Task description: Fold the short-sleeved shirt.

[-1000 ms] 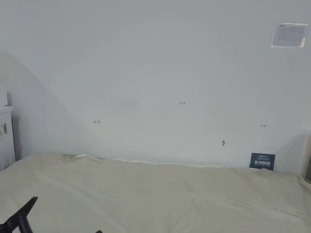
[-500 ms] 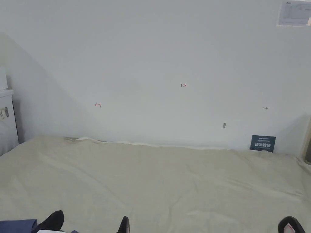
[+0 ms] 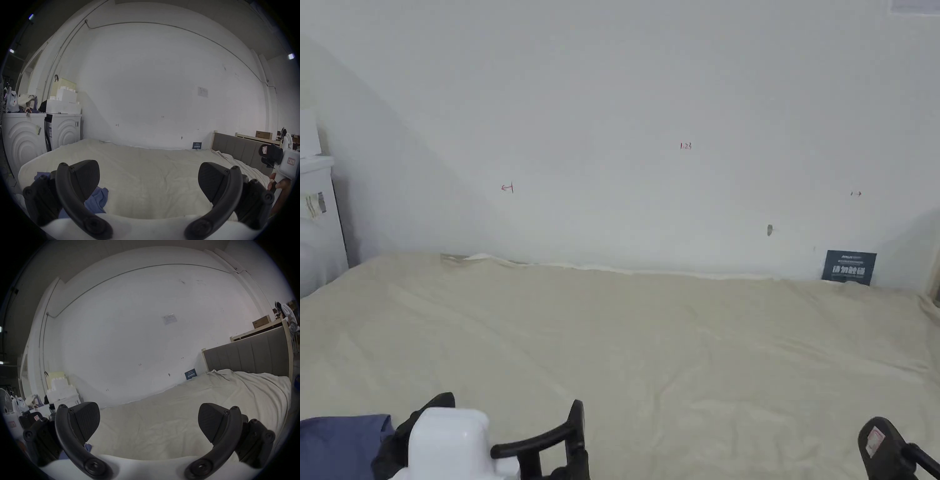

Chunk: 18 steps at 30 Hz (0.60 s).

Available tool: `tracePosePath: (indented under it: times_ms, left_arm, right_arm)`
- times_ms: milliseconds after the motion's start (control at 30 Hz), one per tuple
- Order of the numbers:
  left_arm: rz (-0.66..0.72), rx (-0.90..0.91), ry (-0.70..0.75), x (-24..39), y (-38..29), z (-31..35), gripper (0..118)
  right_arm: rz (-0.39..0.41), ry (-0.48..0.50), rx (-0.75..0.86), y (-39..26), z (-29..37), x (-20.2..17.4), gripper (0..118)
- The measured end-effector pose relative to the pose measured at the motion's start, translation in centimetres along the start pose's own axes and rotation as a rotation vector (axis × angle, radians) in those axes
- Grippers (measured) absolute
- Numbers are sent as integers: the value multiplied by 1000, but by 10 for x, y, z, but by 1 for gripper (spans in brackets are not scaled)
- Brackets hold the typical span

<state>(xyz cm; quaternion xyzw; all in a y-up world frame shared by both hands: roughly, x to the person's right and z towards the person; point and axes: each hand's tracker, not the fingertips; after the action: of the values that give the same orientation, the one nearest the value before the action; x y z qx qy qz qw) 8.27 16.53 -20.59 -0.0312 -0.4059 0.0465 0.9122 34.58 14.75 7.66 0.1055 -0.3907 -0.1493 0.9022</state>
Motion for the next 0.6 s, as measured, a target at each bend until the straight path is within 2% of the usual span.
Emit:
tracePosePath:
  times_ms: [100,133,167,200,233,267,333,367,533,567,600]
  left_arm:
    - [66,-41,-13,-3,-2,-6,118]
    - [60,-49,2,-1,-3,-9,118]
    - [60,-65,0,0,-4,-10,118]
    - [97,-81,-65,-1,-5,-11,118]
    - [91,-88,-38,-1,-5,-13,118]
    - [56,-109,12,3,-7,-15,118]
    - [48,-103,-27,5,-9,-18,118]
    - [60,-115,-41,5,-9,-20,118]
    - [46,-150,-62,14,-11,-32,115]
    - [40,-154,-58,17,-13,-35,107]
    - [32,-153,-45,19,-15,-37,81]
  right_arm:
    - [15,-5,-11,-2,0,-2,115]
    - [28,3,-19,-2,0,-3,105]
    - [41,-2,-15,-3,0,-5,86]
    - [49,-2,-11,-2,1,-7,57]
    - [60,-10,-8,-3,0,-8,16]
    - [79,-37,-9,-3,-2,-8,6]
    - [66,-48,-14,-3,-5,-5,6]
    - [43,-25,-34,-2,-7,-1,6]
    - [32,-37,-83,-2,-18,5,0]
    - [12,-26,-102,-3,-21,7,0]
    - [-3,-9,-110,-5,-24,9,0]
